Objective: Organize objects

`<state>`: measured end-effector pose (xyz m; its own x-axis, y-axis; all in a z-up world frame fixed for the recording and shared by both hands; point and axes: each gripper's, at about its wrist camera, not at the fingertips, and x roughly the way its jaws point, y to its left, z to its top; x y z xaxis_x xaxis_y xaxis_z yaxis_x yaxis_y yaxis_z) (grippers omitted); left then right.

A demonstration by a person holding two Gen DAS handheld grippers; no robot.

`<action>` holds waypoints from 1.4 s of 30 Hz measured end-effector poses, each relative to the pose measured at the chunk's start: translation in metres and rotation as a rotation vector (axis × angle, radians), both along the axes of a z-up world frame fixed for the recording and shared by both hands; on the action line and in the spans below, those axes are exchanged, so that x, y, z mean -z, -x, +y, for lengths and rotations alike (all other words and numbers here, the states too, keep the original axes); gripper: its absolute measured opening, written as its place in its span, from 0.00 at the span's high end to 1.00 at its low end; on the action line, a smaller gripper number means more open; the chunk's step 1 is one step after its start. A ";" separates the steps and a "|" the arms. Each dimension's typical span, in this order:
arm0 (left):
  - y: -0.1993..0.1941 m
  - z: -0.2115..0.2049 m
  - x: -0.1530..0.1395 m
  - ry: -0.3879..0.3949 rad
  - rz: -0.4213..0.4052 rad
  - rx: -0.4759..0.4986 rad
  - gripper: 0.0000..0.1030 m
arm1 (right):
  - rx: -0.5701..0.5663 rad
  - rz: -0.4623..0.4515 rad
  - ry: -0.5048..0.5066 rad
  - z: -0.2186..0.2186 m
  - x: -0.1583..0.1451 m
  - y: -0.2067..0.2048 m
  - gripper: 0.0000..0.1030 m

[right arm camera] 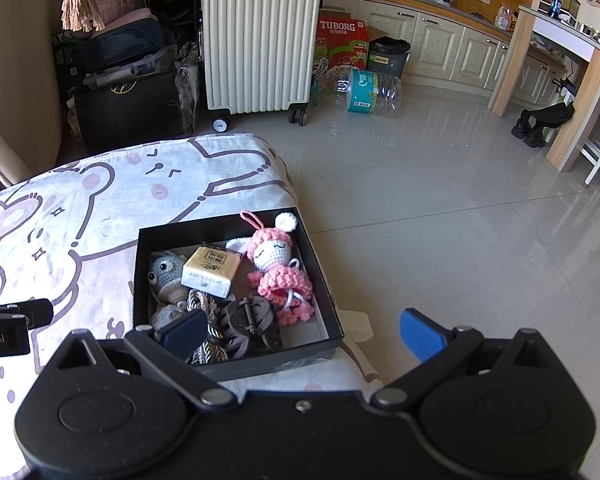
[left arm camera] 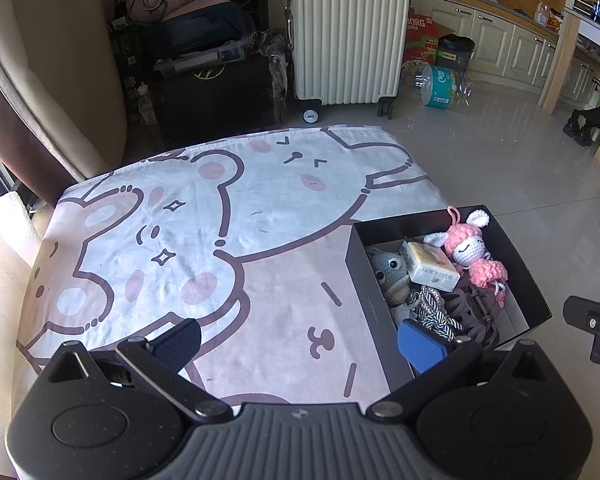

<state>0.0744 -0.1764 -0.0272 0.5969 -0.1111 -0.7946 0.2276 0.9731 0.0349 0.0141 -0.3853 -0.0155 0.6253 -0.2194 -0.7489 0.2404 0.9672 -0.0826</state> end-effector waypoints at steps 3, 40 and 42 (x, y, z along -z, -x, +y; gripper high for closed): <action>0.000 0.000 0.001 -0.001 0.001 0.000 0.00 | 0.001 0.001 -0.001 0.000 0.001 0.000 0.00; -0.001 0.001 0.002 0.003 0.007 0.000 0.00 | 0.002 0.015 -0.003 0.000 0.004 0.001 0.00; -0.001 0.001 0.002 0.003 0.008 0.000 0.00 | 0.003 0.015 -0.002 0.000 0.004 0.001 0.00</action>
<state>0.0756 -0.1750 -0.0292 0.5908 -0.1137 -0.7988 0.2277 0.9733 0.0299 0.0130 -0.3851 -0.0191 0.6136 -0.2193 -0.7585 0.2419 0.9667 -0.0837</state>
